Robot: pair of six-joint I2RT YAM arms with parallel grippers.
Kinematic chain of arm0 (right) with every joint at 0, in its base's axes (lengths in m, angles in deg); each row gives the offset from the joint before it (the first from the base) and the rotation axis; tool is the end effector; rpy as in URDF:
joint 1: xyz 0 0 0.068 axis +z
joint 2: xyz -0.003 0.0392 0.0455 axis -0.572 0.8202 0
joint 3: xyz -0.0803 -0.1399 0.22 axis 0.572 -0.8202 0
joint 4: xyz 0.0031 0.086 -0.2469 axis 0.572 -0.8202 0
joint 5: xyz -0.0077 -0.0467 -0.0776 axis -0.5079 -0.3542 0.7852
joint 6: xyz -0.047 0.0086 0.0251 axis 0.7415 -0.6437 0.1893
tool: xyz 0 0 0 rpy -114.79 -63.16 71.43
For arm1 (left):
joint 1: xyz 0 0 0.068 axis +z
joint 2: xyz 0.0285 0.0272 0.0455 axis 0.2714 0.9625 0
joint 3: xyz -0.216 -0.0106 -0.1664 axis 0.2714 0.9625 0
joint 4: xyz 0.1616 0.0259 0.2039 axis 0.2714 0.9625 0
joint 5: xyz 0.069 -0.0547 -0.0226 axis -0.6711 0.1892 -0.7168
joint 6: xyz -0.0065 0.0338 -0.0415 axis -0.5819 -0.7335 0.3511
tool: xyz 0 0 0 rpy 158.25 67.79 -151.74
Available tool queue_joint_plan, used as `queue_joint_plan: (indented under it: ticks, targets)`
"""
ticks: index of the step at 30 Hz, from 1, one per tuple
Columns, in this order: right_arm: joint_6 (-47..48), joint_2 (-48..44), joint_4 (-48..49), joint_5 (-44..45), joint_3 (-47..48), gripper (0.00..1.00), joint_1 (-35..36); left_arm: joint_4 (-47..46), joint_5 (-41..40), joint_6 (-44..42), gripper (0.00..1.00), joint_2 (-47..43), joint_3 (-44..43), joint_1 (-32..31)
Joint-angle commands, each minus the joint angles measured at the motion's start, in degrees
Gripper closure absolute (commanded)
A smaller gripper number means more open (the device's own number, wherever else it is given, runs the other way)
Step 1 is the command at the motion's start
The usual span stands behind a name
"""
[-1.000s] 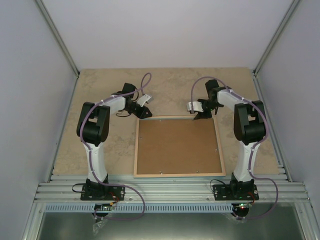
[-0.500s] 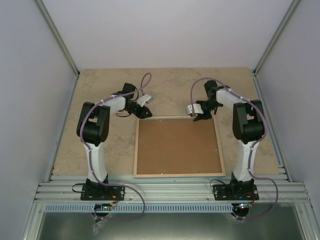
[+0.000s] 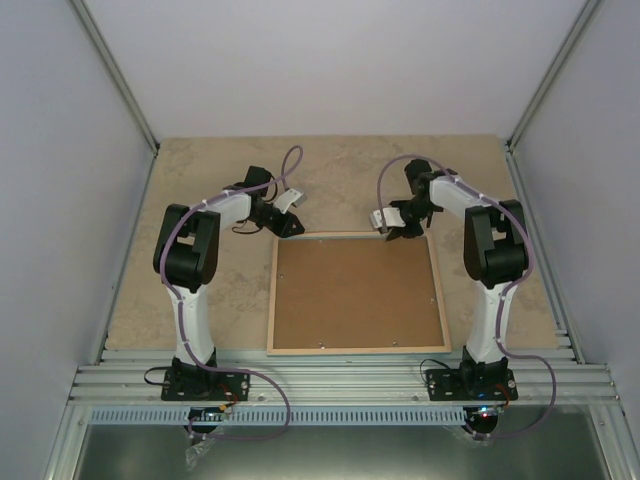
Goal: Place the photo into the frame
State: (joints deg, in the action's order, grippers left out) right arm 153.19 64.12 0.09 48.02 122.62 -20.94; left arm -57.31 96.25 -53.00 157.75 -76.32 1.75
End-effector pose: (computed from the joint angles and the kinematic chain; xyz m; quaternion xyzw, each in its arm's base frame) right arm 0.3890 0.1116 0.1502 -0.7849 0.5804 0.1263 0.1766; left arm 0.3912 -0.1193 0.1333 0.3409 0.8703 -0.2951 0.1985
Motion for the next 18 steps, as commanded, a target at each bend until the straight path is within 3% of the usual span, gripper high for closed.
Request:
queue_joint_plan:
  ticks: [1,9,18]
  targets:
    - [-1.01,6.38,-0.89,7.05,-5.37,0.91,3.66,1.78,-8.19,-0.38,0.84,4.00,1.82,-0.77]
    - [5.50,2.41,-1.46,9.34,-8.47,0.64,2.41,1.85,-8.02,-0.54,0.84,3.98,1.81,-0.77]
    - [5.86,3.22,-2.28,15.08,-7.29,0.59,4.65,1.55,-7.82,-0.78,0.84,3.60,2.30,-0.77]
